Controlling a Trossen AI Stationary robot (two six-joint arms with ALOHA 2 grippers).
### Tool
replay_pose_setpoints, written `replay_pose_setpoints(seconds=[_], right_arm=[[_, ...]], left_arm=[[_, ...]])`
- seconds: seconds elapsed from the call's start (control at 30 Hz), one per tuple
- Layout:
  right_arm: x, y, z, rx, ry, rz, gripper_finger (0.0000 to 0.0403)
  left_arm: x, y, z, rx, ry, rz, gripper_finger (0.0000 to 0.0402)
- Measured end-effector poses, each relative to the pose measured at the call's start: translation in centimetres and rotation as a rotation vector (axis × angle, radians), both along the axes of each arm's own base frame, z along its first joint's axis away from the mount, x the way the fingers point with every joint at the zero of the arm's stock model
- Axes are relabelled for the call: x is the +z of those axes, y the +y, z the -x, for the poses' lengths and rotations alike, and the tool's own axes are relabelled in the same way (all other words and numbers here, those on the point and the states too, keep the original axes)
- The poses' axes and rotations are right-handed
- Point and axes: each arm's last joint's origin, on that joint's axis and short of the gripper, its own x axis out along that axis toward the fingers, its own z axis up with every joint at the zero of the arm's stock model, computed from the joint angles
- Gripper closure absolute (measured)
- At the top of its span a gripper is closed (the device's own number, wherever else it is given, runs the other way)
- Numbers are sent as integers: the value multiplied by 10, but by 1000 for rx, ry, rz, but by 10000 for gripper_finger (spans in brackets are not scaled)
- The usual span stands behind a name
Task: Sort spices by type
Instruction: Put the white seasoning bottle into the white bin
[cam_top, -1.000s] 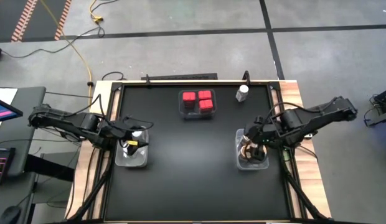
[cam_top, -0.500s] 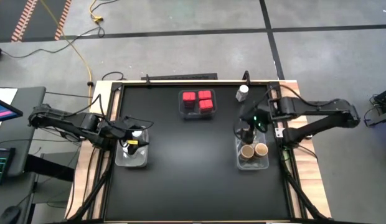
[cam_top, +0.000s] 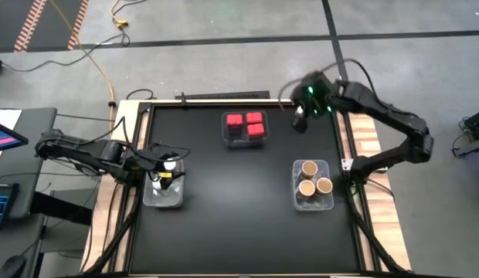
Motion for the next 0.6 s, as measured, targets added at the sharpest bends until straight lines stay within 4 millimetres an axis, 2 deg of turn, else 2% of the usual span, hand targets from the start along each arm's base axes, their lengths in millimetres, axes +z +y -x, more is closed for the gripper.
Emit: replay_pose_setpoints(seconds=[0.13,0.27,0.37,0.43,0.6], right_arm=[[-7,-46,-3,-54,84,-81,10],[-28,-79,-1,20,260,-119,11],[-46,-90,-1,153,388,-147,16],[-58,-95,-5,206,412,-134,21],[-65,-96,3,331,477,-93,29]], left_arm=[[0,1,0,20,-4,-14,17],[0,1,0,31,-9,-1,17],[0,1,0,32,-9,-1,17],[0,1,0,32,-9,-1,17],[0,1,0,42,-11,-7,17]])
